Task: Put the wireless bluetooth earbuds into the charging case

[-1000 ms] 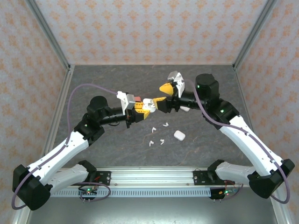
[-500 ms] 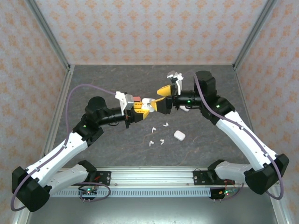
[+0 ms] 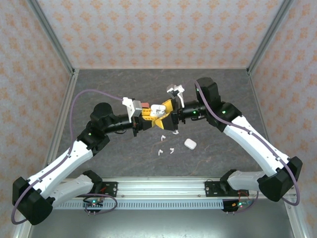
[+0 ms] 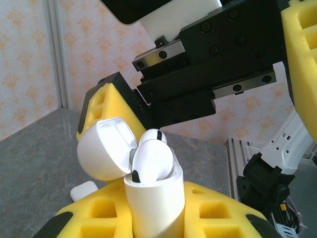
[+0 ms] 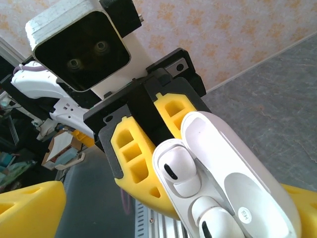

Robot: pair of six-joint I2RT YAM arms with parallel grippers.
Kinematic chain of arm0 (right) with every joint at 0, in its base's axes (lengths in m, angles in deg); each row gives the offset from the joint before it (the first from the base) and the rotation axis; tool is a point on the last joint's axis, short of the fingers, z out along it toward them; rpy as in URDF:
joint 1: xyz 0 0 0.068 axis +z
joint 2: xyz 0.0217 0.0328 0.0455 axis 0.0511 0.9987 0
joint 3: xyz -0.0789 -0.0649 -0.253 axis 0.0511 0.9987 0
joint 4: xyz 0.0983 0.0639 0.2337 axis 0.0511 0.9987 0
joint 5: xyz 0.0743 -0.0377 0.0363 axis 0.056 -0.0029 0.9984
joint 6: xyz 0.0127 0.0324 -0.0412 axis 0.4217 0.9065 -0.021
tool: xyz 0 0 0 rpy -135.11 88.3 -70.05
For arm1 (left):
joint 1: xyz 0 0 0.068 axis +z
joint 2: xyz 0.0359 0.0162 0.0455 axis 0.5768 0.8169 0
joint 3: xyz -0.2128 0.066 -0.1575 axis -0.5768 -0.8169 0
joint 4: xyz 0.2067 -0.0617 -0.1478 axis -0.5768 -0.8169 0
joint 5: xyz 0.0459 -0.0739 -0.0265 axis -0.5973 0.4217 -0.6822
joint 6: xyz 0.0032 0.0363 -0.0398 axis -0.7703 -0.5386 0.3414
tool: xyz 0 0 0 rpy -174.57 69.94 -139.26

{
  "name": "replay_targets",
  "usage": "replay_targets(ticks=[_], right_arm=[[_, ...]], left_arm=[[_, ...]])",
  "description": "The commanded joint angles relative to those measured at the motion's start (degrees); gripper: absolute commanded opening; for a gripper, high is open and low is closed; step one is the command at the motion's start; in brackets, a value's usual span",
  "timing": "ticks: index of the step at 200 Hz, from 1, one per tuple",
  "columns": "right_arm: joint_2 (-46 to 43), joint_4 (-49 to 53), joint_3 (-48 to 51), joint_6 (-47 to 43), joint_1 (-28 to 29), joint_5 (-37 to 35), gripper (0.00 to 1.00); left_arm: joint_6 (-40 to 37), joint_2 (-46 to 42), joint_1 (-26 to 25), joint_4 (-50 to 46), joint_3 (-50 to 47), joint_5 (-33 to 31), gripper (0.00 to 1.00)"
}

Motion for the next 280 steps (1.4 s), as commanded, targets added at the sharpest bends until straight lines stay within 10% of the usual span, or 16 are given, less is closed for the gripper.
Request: replay_targets(ticks=[1,100,138,183,280], right_arm=[[-2.18,0.94,-1.78,-3.48,0.35,0.44,0.99],[-6.1,2.33,-0.69,-2.57,0.2,-15.43,0.99],[-8.9,-4.98,4.95,5.63,-4.0,-34.5,0.99],[-8.89,-11.21,12.87,16.5,-8.53,-41.13,0.99],[-6.25,-13.76,20.24,24.45,-10.98,-45.99,0.99]], left_arm=[[-0.31,-0.75,-0.43,0.0,0.36,-1.15,0.03],[-0.58,-0.9,-0.41,-2.04,0.53,-3.58,0.04],[0.87,-0.53,-0.38,-7.3,0.19,-14.91,0.04],[5.39,1.38,0.4,-9.32,-3.56,-31.09,0.05],[20.07,21.11,10.79,-9.33,-3.88,-23.27,0.05]])
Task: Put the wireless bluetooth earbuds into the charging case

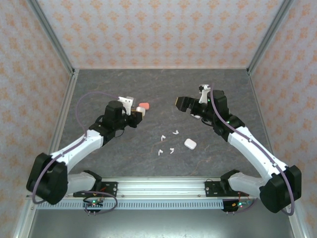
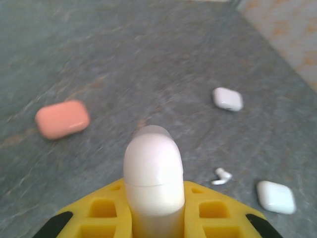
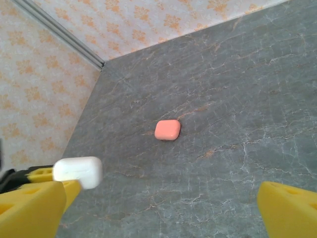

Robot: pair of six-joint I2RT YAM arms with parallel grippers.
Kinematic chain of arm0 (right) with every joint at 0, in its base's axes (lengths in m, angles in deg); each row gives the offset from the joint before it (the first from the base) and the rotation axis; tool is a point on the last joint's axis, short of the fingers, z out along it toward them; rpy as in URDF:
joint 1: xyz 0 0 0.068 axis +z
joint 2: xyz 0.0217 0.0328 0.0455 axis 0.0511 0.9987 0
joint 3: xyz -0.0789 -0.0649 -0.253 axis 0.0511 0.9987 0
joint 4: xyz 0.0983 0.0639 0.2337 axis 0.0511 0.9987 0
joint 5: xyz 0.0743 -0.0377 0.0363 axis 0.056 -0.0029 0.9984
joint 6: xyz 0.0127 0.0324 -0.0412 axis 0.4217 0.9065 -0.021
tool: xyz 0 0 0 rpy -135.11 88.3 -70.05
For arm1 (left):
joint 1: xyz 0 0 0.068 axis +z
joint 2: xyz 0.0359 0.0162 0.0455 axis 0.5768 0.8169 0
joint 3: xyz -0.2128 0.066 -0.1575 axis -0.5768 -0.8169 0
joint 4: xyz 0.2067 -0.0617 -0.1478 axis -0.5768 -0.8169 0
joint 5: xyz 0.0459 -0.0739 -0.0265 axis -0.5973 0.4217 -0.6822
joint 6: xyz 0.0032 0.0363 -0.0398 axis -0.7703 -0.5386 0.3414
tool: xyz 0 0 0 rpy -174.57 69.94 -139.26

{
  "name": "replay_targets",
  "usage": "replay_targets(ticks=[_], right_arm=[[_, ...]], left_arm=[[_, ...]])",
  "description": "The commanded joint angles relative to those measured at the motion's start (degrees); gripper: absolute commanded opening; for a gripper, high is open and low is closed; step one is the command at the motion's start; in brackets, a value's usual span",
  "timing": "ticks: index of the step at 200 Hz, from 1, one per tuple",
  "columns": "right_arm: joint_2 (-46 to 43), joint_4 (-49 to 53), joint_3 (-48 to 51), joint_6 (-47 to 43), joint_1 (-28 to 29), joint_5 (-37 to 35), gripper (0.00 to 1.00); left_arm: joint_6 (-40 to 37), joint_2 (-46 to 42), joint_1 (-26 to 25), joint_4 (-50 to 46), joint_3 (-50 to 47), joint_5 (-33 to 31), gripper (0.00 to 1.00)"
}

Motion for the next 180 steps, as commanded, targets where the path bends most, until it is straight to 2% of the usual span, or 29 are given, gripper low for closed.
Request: replay_targets(ticks=[1,66,115,150,180], right_arm=[[-0.02,-0.28,-0.11,0.42,-0.18,-3.09,0.99],[-0.46,3.97,-0.37,-1.55,-0.12,-4.63,0.99],[-1.76,9.14,-0.74,-3.5,-0.13,-7.45,0.99],[-1.58,20.33,-3.31,-6.33,-0.17,-12.98,0.99],[2.04,31.87,-6.06,-9.81,-0.19,-12.17,0.99]], left_arm=[[5.03,4.24,0.65,0.35,1.22,3.64,0.05],[9.82,15.59,1.0,5.02,2.53,5.84,0.06],[10.65,20.37,1.17,6.58,2.55,6.18,0.12],[10.15,22.18,1.26,4.38,3.32,4.57,0.3],[9.48,22.34,1.27,2.7,3.47,3.56,0.47]])
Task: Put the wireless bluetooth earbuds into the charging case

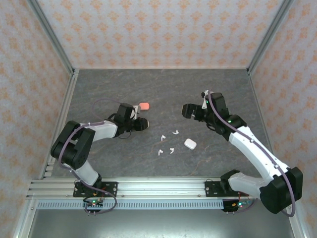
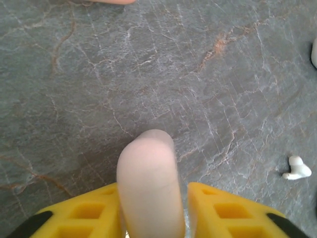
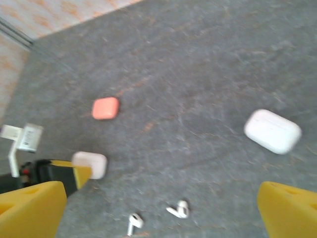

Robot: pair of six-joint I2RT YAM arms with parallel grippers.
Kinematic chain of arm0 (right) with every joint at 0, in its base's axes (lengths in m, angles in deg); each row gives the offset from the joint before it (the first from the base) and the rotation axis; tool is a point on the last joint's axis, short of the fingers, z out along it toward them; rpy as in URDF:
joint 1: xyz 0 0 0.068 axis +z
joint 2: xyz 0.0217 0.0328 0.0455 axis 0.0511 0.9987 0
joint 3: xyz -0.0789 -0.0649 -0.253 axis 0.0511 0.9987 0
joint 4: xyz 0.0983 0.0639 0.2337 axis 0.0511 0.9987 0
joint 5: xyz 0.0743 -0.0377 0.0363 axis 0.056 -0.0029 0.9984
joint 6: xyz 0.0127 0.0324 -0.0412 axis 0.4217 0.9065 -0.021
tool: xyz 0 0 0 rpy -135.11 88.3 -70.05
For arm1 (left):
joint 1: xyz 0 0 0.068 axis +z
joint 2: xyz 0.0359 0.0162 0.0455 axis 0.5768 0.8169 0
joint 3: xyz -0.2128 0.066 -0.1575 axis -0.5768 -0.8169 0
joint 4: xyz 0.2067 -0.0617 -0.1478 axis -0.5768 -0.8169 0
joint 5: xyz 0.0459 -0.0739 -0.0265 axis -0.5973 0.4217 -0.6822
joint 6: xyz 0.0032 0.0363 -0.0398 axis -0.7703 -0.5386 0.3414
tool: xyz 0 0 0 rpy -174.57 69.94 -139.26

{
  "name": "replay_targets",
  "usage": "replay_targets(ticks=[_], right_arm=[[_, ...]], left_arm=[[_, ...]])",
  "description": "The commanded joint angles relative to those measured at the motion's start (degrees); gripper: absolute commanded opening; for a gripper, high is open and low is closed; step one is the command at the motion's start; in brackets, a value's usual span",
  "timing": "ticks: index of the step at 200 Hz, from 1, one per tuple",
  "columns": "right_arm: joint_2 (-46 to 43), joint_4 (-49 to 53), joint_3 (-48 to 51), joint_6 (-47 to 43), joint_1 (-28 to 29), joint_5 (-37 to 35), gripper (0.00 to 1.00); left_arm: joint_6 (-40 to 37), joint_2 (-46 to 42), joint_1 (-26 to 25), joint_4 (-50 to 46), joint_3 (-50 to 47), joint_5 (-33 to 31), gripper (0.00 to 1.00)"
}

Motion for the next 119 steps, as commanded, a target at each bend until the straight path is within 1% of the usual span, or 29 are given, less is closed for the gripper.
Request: replay_targets(ticks=[1,17,37,51,71,99,119], right_arm=[[2.28,12.44,-3.14,-4.07,-0.19,-1.95,0.99],[3.62,14.52,-2.29,-4.04,-0.04,-0.66,0.99],[5.88,13.43,0.42,-3.31,1.19,0.46,0.99],[7.08,13.27,1.73,-3.1,3.0,-1.3,0.96],[9.91,13.16,2.99,-3.72,6.47,-5.33,0.94],[13.94,9.57,5.3,-4.02,9.44,-6.09,0.9],[16.53,6.64,6.1,-4.51,10.36,-7.17,0.9]], left_arm=[[-0.47,0.17,0.59,-1.82,1.16,-1.5,0.48],[-0.76,-0.16,0.58,-2.56,1.08,-2.69,0.52],[-0.94,-0.87,0.58,-2.86,0.7,-4.0,0.55],[-1.07,-1.83,0.67,-3.08,0.47,-4.81,0.58],[-1.26,-3.72,0.72,-3.42,0.09,-5.97,0.61],[-2.4,-7.4,0.89,-4.41,-0.15,-7.57,0.65],[-3.22,-10.57,1.02,-5.32,-0.24,-8.56,0.68]])
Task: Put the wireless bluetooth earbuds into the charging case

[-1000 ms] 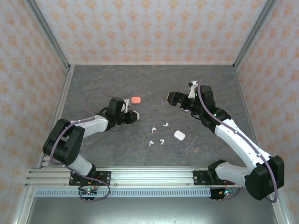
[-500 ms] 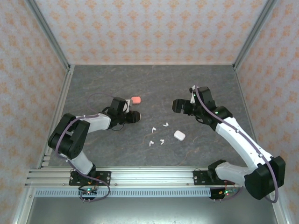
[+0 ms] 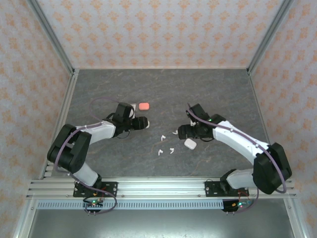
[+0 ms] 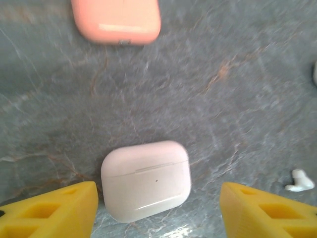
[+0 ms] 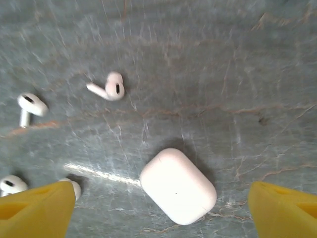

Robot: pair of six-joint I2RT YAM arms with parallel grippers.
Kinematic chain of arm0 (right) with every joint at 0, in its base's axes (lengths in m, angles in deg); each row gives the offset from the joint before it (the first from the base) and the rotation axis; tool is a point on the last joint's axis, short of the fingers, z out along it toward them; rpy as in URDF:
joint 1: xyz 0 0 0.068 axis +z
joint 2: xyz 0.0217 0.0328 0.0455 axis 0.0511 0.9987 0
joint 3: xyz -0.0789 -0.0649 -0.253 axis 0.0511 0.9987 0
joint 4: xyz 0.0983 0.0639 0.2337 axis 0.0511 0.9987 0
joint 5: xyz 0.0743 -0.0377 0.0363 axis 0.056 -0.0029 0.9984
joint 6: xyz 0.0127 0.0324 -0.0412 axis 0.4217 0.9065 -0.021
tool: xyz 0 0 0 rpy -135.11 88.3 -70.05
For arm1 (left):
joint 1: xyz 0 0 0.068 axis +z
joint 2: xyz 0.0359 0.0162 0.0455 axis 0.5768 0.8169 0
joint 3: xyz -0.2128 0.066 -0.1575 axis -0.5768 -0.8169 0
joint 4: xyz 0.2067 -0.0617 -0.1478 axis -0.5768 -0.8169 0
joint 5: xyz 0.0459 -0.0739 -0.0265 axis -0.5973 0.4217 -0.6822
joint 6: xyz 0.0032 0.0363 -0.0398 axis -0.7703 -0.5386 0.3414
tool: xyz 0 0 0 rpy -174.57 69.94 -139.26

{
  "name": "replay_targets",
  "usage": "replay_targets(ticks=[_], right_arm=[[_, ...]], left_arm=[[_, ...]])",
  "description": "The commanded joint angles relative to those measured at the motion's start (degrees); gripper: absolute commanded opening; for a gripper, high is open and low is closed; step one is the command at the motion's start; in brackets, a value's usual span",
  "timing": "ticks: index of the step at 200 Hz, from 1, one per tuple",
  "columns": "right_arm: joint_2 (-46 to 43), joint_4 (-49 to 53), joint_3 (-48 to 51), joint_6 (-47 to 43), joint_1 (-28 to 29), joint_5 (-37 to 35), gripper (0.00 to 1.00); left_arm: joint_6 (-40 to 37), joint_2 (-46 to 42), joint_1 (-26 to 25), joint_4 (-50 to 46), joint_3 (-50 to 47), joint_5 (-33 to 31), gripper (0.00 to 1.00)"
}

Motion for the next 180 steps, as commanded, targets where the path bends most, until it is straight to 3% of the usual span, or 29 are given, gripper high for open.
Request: replay_targets(ticks=[1,87,180], right_arm=[[2.42,-3.18,1.24,-1.27,0.94,-3.68,0.9],[10.38,-4.79,1.46,1.92,1.31,-1.21,0.91],[9.09,-1.06,3.18,6.32,6.0,-2.56,0.72]], left_arm=[[-2.01,-4.15,0.52,-2.04,-0.19,-3.19,0.68],[-4.11,-11.54,0.65,-4.91,-0.36,-5.63,0.75],[-3.86,-11.05,0.66,-4.02,-0.3,-5.6,0.76]])
